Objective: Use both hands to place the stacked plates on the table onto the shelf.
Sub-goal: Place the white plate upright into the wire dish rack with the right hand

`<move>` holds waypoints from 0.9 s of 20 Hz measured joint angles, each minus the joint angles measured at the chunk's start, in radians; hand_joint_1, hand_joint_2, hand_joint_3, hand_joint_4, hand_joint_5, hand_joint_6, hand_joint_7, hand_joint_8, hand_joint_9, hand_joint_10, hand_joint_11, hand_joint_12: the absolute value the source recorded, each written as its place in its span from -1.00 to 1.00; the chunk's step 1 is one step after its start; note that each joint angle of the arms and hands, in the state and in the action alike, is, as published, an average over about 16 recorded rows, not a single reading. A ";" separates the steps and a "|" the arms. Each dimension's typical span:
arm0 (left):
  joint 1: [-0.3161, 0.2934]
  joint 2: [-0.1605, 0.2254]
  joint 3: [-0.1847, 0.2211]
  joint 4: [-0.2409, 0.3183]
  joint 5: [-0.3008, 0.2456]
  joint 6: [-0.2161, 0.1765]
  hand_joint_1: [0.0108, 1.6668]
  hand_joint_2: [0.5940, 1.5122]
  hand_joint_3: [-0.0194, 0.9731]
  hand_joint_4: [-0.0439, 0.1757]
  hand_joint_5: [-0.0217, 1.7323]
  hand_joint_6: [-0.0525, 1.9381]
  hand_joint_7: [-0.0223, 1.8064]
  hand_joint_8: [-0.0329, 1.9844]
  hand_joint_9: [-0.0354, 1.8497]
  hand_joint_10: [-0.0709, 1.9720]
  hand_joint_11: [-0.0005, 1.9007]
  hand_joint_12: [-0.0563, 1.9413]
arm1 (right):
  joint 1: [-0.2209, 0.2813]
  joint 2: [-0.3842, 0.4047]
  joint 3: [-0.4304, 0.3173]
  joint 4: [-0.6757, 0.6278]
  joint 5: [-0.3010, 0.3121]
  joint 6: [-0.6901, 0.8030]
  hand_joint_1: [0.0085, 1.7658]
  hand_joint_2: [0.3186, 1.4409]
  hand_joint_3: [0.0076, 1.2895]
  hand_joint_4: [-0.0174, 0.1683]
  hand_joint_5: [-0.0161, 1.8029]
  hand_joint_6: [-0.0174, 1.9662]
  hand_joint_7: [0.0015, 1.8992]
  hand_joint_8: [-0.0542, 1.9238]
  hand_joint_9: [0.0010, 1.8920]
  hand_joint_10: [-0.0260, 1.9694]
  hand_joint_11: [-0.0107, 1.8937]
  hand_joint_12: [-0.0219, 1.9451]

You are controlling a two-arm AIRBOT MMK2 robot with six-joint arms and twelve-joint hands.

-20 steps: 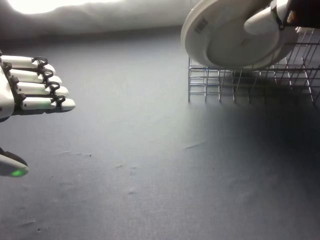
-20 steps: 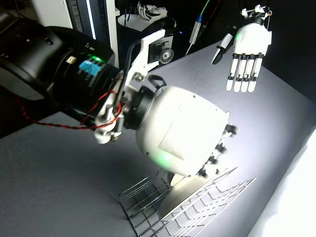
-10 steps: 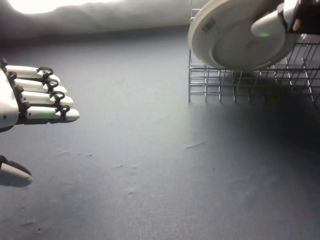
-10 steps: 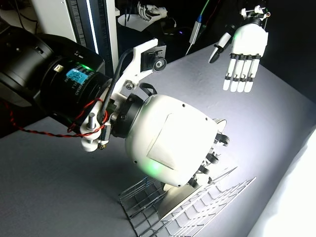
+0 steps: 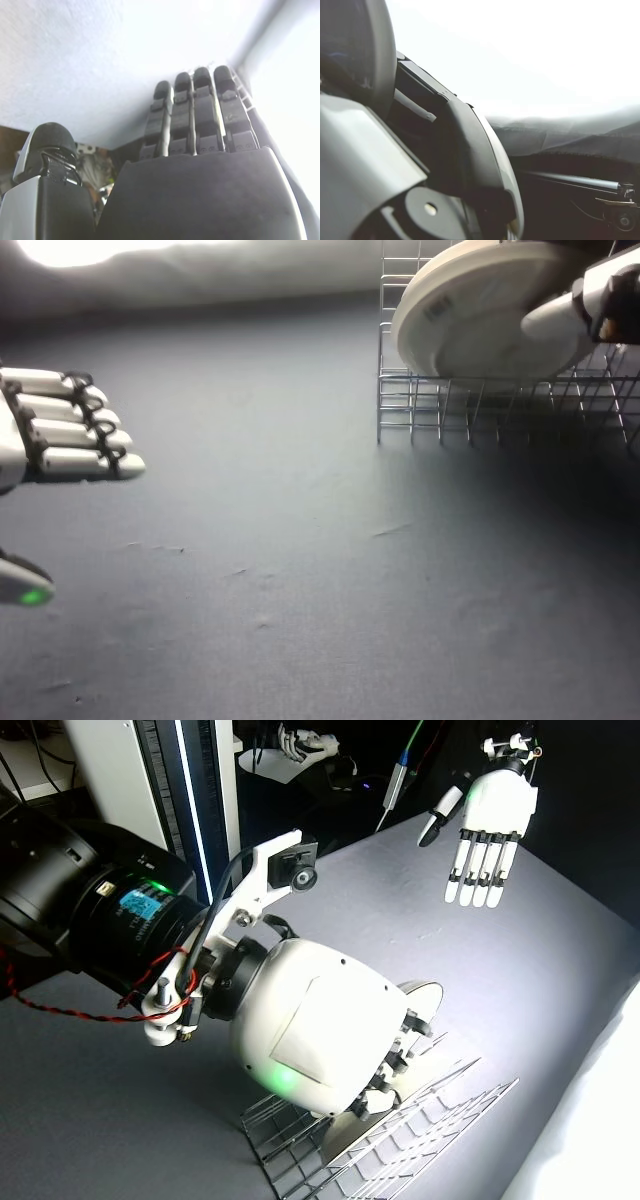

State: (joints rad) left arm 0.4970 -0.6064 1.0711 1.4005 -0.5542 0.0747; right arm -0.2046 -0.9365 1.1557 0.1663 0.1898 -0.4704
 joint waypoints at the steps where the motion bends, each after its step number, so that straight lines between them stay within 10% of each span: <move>1: 0.001 -0.002 0.003 -0.001 0.000 -0.001 -0.99 0.19 -0.94 -0.59 -0.84 -0.94 -0.80 -0.97 -0.81 -0.92 -0.99 -0.63 | -0.005 0.001 0.000 -0.001 0.003 0.000 0.51 0.17 -0.99 -0.86 0.06 -0.08 0.14 -0.22 0.11 0.01 -0.22 0.28; 9: 0.006 -0.013 0.026 -0.014 -0.001 -0.014 -0.99 0.19 -0.93 -0.59 -0.84 -0.94 -0.80 -0.97 -0.81 -0.92 -0.99 -0.62 | -0.030 0.004 0.000 -0.003 0.019 -0.001 0.52 0.18 -0.99 -0.90 0.05 -0.08 0.13 -0.21 0.08 0.07 -0.22 0.27; 18: 0.012 -0.015 0.035 -0.021 -0.006 -0.026 -0.99 0.19 -0.93 -0.59 -0.85 -0.94 -0.81 -0.97 -0.81 -0.92 -0.99 -0.62 | -0.027 0.007 -0.002 -0.009 0.026 -0.002 0.44 0.26 -0.99 -0.88 -0.10 -0.36 -0.04 -0.48 -0.10 -0.32 -0.47 0.33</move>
State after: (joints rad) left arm 0.5092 -0.6218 1.1062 1.3795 -0.5602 0.0488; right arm -0.2314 -0.9296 1.1540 0.1578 0.2156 -0.4720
